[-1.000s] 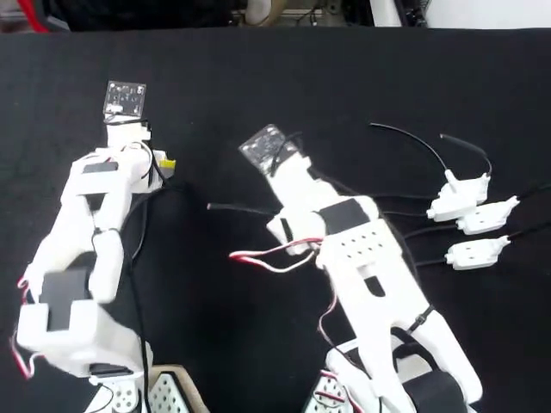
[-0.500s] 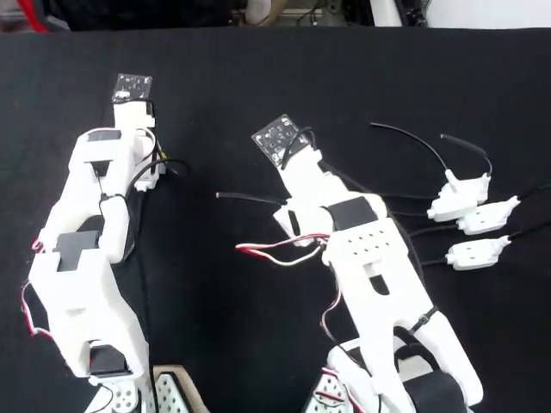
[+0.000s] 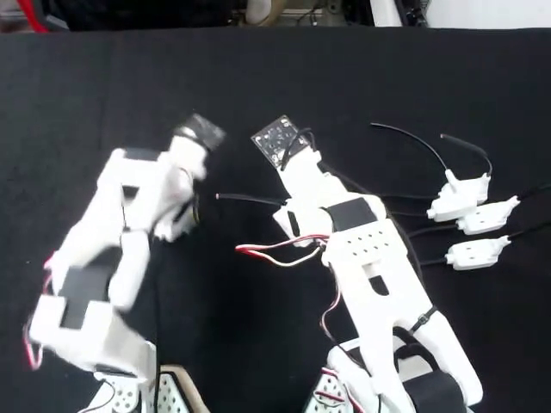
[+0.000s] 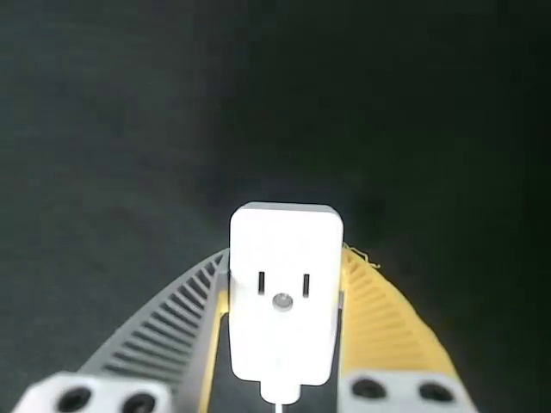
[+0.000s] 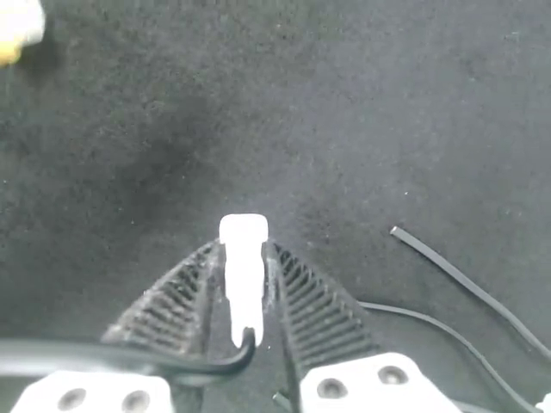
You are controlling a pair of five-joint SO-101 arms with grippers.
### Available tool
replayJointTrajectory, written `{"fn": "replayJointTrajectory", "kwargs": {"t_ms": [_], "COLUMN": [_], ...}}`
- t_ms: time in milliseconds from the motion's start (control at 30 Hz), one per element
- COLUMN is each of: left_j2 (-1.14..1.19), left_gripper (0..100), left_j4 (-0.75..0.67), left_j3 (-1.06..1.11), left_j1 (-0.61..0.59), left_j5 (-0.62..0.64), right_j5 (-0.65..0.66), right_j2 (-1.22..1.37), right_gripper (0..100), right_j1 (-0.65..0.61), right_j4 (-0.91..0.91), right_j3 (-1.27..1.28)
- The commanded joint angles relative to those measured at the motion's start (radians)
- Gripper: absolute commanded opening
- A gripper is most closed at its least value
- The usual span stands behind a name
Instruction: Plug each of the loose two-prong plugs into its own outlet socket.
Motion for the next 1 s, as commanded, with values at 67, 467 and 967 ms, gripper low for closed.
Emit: {"fn": "replayJointTrajectory", "kwargs": {"t_ms": [67, 467, 967], "left_j2": [-0.387, -0.936, -1.091], "left_gripper": [3, 30, 29], "left_j4": [-0.025, -0.21, -0.169], "left_j3": [0.325, 0.705, 0.855], "left_j1": [0.096, 0.093, 0.182], "left_j5": [-0.195, -0.071, 0.069], "right_j5": [0.006, 0.006, 0.018], "right_j2": [-0.022, -0.021, -0.021], "right_gripper": [1.1, 1.1, 1.1], "right_j1": [0.012, 0.012, 0.012], "right_j4": [-0.02, -0.018, -0.02], "right_j3": [-0.005, -0.005, 0.001]}}
